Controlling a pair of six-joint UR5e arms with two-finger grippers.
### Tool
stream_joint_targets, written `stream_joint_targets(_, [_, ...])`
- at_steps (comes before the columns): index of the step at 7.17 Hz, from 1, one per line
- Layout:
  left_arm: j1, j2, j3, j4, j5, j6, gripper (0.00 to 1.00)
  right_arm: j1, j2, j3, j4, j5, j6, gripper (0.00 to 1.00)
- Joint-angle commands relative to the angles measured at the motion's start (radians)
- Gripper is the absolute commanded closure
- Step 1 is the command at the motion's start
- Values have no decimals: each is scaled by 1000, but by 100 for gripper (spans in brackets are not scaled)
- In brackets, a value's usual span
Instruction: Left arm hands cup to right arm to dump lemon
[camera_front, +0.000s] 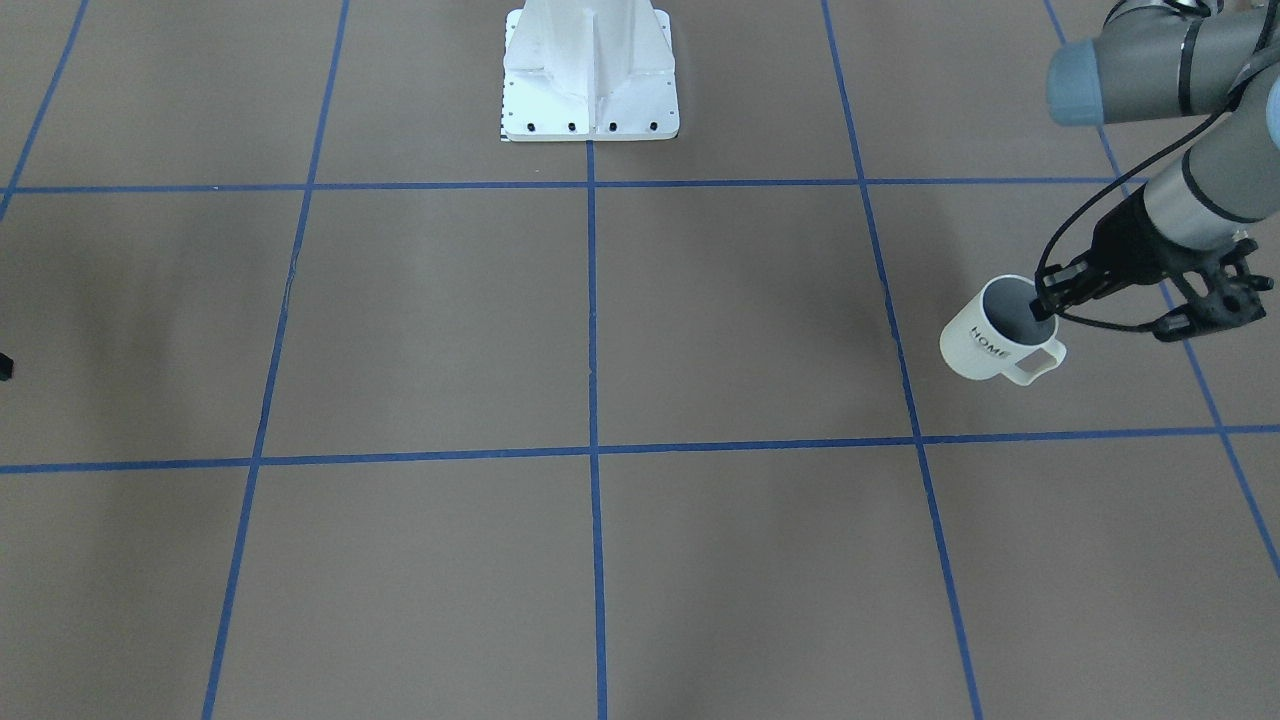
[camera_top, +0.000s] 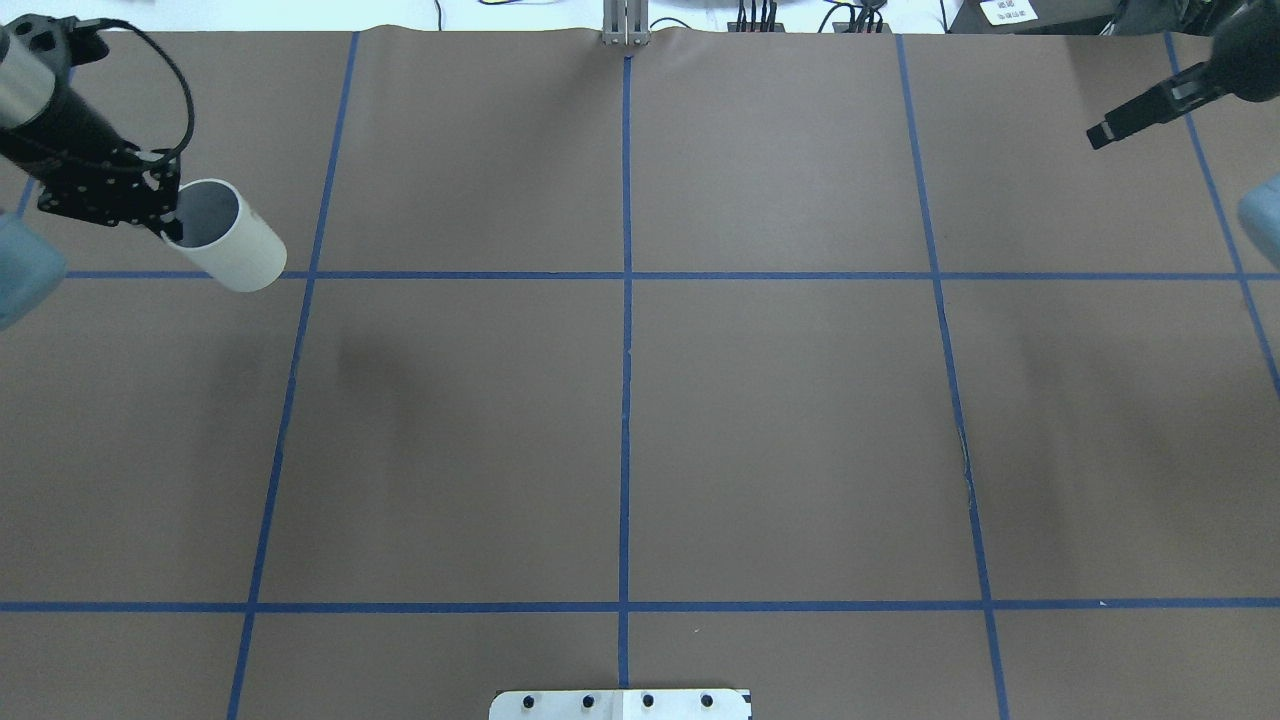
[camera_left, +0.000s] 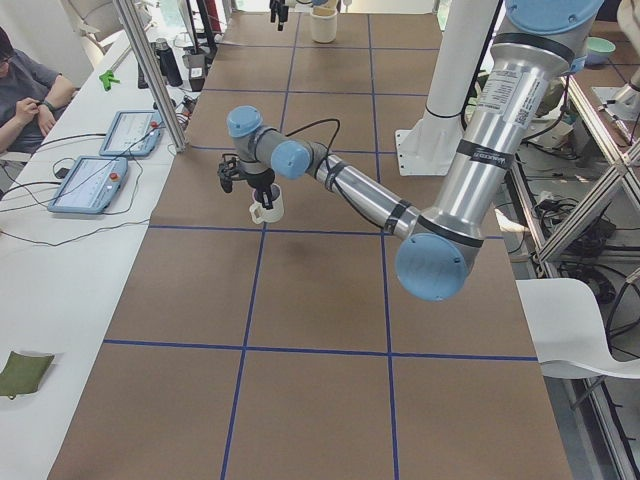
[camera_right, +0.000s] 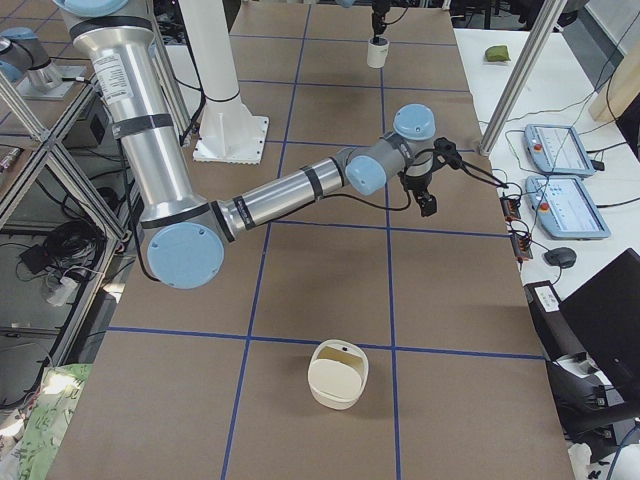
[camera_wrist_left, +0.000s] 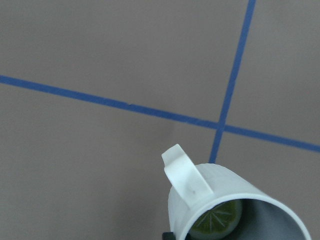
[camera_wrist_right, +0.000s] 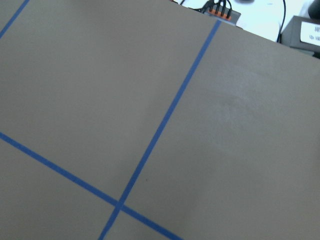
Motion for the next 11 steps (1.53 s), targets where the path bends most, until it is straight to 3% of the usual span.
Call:
stream_joint_targets(1, [1,-203,161,-55,-5,-232,100,-149,164,-15,3,-214,68,1])
stream_joint_targets(2, [18,-205,175,-187,-5,-377,100,-208,179,26,3,-308,99,1])
stream_joint_targets(3, [53,-205,182,-309,-5,-506,100,-258,180,41,79,-354,131,1])
stream_joint_targets(4, [79,-220,183,-350,-5,-568,100,-323,162,20,308,-450,219,1])
stream_joint_targets(5, [82,-231,179,-350,-7,-572,100,-408,150,13,445,-538,257,1])
stream_joint_targets(7, [94,-298,234,-346,-133,-567,100,-533,171,28,463,-645,259,1])
stream_joint_targets(9, [96,-338,259,-343,-157,-570,100,-596,179,28,524,-704,228,1])
stream_joint_targets(11, [104,-377,290,-343,-201,-567,100,-687,180,26,528,-849,225,0])
